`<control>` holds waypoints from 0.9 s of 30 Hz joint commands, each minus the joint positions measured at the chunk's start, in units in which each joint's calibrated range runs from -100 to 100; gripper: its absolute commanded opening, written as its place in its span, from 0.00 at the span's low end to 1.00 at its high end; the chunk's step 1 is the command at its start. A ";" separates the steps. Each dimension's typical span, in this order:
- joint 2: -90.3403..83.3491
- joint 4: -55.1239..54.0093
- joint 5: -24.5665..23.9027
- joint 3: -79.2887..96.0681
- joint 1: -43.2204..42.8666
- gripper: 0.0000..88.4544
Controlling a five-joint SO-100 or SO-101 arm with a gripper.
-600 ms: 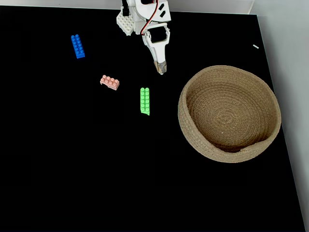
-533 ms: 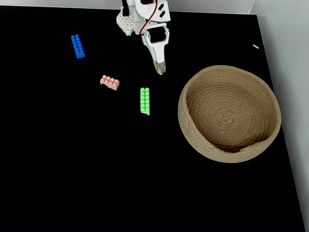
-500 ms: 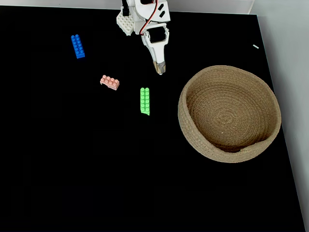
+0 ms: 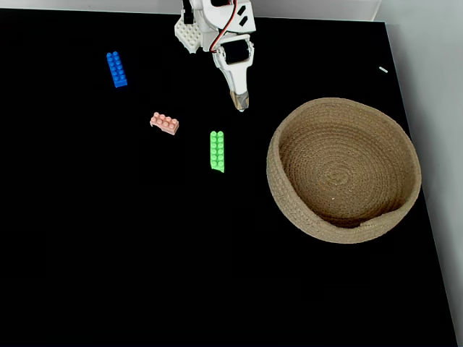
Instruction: Place the lego blocks in the tray
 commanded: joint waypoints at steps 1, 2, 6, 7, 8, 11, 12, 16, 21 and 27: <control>-0.58 0.11 0.20 0.62 0.64 0.00; -0.58 0.11 0.20 0.62 0.72 0.00; -0.58 0.11 0.24 0.62 0.72 0.00; -0.58 0.11 0.24 0.62 0.72 0.00; -0.58 0.11 0.24 0.62 0.80 0.00; -0.58 0.11 0.24 0.62 0.80 0.00; -0.58 0.11 0.20 0.62 0.80 0.00; -0.58 0.11 0.20 0.62 0.88 0.00; -0.58 0.11 0.15 0.62 0.96 0.00; 0.20 0.11 0.39 0.44 1.95 0.03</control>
